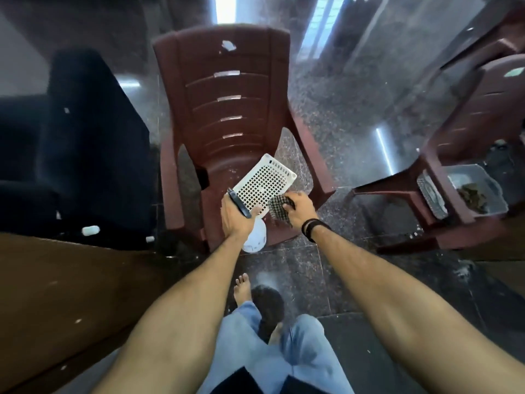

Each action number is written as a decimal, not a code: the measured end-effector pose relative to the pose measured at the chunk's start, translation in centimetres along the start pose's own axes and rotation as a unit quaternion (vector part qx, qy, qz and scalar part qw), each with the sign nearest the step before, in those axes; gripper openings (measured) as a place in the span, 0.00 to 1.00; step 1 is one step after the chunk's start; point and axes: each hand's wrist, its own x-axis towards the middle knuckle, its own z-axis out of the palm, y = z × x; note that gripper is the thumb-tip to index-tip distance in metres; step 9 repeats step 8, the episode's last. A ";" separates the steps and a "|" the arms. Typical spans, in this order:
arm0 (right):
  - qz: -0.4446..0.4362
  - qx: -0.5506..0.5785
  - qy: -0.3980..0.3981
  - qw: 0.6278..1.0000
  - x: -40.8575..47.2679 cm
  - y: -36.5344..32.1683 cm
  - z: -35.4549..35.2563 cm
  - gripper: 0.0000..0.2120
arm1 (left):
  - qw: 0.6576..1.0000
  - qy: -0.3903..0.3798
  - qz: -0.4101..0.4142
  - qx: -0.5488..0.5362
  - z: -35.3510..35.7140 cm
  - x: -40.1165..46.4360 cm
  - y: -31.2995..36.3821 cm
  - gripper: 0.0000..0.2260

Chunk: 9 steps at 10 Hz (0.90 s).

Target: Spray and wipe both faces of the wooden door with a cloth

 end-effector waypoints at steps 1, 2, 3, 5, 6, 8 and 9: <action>-0.029 -0.032 -0.038 0.998 6.8 0.9 0.6 0.17 | 0.999 0.024 -0.011 -0.027 3.7 4.6 1.0 0.39; -0.064 -0.054 -0.052 0.995 13.8 2.0 1.9 0.18 | 0.998 0.046 -0.012 -0.039 7.8 9.5 0.3 0.37; -0.099 -0.077 -0.072 0.990 19.5 2.5 3.1 0.18 | 0.997 0.057 -0.012 -0.044 11.0 13.5 -1.1 0.36; -0.125 -0.155 -0.120 0.973 28.2 5.1 8.7 0.22 | 0.995 0.088 -0.006 -0.051 16.6 19.7 -6.5 0.32; -0.129 -0.228 -0.163 0.951 29.3 6.1 10.4 0.27 | 0.997 0.058 -0.036 -0.040 17.8 20.5 -8.2 0.36; -0.114 -0.304 -0.176 0.930 27.2 4.1 8.1 0.26 | 0.992 -0.037 -0.108 0.054 16.6 19.4 -6.6 0.58; -0.114 -0.304 -0.176 0.930 27.2 4.1 8.1 0.26 | 0.992 -0.037 -0.108 0.054 16.6 19.4 -6.6 0.58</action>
